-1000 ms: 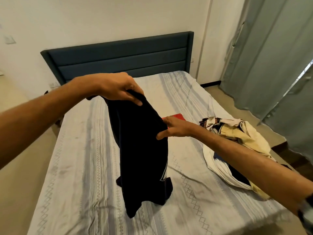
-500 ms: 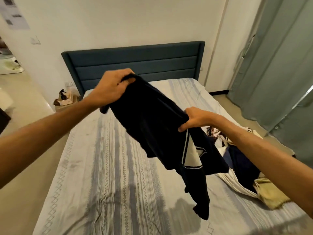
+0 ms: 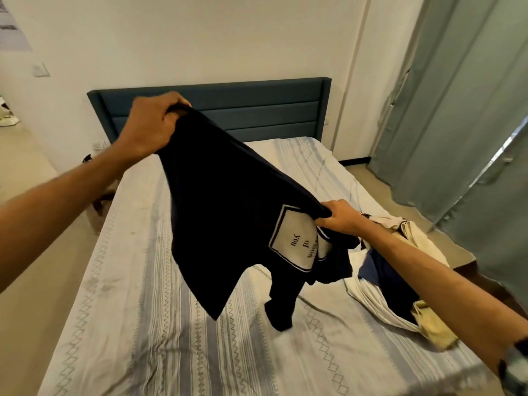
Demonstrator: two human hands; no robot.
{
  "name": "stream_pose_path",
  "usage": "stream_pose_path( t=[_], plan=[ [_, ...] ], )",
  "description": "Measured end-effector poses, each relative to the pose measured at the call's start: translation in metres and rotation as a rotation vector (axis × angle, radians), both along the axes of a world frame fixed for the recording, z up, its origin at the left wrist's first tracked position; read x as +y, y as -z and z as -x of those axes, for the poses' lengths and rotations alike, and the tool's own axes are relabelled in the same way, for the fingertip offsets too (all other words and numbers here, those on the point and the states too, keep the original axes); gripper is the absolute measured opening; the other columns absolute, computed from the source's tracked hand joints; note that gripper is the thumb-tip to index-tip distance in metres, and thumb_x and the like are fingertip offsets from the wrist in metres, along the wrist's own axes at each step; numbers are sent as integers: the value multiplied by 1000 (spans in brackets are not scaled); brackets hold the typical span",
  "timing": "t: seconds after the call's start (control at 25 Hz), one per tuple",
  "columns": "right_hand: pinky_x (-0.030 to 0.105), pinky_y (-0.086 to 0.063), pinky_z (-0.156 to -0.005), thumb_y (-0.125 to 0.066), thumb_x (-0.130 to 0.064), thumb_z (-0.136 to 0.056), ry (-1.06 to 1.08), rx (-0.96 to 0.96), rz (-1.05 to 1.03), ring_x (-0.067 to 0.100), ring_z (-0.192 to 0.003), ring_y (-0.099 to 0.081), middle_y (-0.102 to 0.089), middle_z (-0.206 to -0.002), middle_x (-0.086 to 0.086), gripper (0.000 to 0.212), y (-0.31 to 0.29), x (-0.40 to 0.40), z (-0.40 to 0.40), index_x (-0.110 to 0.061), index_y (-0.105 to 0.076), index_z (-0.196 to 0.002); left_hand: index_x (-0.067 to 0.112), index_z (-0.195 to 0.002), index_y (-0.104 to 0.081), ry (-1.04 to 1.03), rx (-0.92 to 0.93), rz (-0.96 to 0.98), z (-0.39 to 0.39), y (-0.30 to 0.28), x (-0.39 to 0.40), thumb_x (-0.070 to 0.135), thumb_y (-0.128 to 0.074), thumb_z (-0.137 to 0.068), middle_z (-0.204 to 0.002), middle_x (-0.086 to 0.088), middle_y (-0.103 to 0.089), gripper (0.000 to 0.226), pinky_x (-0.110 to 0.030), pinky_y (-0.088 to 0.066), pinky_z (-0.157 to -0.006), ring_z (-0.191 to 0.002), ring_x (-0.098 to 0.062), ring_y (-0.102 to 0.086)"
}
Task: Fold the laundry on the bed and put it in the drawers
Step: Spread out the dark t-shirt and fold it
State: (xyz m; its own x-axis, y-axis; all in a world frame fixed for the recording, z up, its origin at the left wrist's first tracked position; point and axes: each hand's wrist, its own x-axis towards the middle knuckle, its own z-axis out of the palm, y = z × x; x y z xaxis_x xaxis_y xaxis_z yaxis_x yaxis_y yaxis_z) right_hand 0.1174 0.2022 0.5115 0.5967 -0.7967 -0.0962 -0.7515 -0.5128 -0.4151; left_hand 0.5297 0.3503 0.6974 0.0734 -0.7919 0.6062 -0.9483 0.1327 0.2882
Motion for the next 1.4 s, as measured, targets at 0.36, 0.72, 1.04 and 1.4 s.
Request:
stream_pose_path(
  t=[0.36, 0.72, 1.04, 1.4],
  plan=[
    [39, -52, -67, -64, -36, -100, 85, 214, 76, 28, -74, -65, -73, -80, 10, 28, 36, -40, 62, -11, -73, -91, 17, -126, -71, -64, -135, -194, -41, -27, 18, 8, -51, -103, -122, -14, -72, 32, -38, -43, -100, -113, -33, -63],
    [17, -56, -68, -77, -13, -92, 516, -660, 60, -6, -61, -64, -73, -80, 0, 11, -67, -69, 73, -14, -79, -103, 5, -110, -71, -379, -479, -314, -109, 0, 15, 9, -65, -95, -93, -27, -71, 17, -54, -55, -72, -82, -49, -66],
    [12, -58, -69, -85, -24, -82, 223, -342, -29, 12, -80, -72, -78, -88, 1, 15, -156, -90, 101, -25, -82, -96, 23, -93, -74, -386, -618, -462, -171, 43, 36, 19, -74, -81, -77, -12, -68, 13, -43, -55, -64, -69, -36, -62],
    [12, -53, -47, -79, -26, -92, 362, -247, 65, 27, -66, -64, -72, -86, 21, 31, -131, -225, 57, -6, -75, -115, 9, -90, -78, -525, -313, -368, -142, 30, -50, 17, -72, -85, -79, -23, -71, 11, -46, -55, -70, -72, -43, -64]
  ],
)
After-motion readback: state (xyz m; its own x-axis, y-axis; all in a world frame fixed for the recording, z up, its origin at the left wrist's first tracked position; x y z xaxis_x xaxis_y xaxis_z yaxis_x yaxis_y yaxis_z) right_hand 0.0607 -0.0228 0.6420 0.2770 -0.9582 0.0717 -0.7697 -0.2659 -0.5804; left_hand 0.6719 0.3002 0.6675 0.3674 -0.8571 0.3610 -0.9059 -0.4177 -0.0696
